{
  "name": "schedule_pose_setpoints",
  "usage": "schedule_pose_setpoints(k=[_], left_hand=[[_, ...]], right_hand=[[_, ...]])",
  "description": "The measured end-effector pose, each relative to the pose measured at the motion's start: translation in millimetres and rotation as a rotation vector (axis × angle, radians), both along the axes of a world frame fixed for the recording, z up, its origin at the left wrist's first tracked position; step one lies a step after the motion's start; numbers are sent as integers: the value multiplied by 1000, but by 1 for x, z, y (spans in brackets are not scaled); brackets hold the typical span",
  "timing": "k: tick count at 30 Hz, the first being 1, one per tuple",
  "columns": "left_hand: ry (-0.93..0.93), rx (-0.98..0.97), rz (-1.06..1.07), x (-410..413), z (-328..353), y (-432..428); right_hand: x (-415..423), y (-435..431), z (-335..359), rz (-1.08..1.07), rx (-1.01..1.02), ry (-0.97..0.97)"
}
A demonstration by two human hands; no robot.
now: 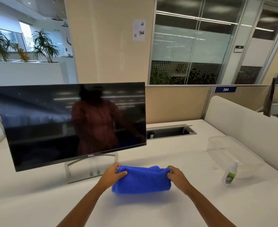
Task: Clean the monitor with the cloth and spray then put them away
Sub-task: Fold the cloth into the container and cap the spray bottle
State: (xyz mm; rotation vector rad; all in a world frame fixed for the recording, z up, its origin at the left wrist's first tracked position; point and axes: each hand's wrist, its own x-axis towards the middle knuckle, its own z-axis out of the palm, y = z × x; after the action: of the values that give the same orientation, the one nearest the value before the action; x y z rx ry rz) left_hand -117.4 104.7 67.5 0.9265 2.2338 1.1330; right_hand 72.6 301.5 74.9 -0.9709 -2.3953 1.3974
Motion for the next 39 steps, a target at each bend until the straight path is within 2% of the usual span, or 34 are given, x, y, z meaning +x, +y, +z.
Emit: schedule_pose_setpoints(k=[6,10,15,19,23,25,26,28,30,32,34,37,39], left_hand=[[8,-5,161,-4,-19,21],[50,-28,238,-6,-33,30],[19,-8,332,-1,-48,36],[8,43,351,1,-54,40],[51,2,368,-4,-58,45],[51,-37,384,-1,-56,46],[89,-63,390,0,-53,47],[288,-147,396,2,-45,50],[506,-174,392,7,-37,55],[566,-122,313,17,-35,62],[603,-131,180,31,-36,68],[791,-215,67,41,-46,67],[674,-350,-43,42,-61,61]], right_hand=[[-28,3,-12,-161,-11,-53],[-39,6,-23,-161,54,-74],[-47,5,-40,-180,132,-104],[-46,0,-52,-262,180,-188],[-45,-3,-52,-298,278,-248],[-47,-4,-48,-299,393,-298],[-48,-4,-47,-295,493,-321],[-50,-5,-45,-254,660,-302],[-53,-14,-38,-191,778,-190],[-55,-31,-30,-81,877,-78],[-56,-46,-25,7,949,-181],[-58,-55,-37,36,925,-333],[-55,-52,-49,94,934,-377]])
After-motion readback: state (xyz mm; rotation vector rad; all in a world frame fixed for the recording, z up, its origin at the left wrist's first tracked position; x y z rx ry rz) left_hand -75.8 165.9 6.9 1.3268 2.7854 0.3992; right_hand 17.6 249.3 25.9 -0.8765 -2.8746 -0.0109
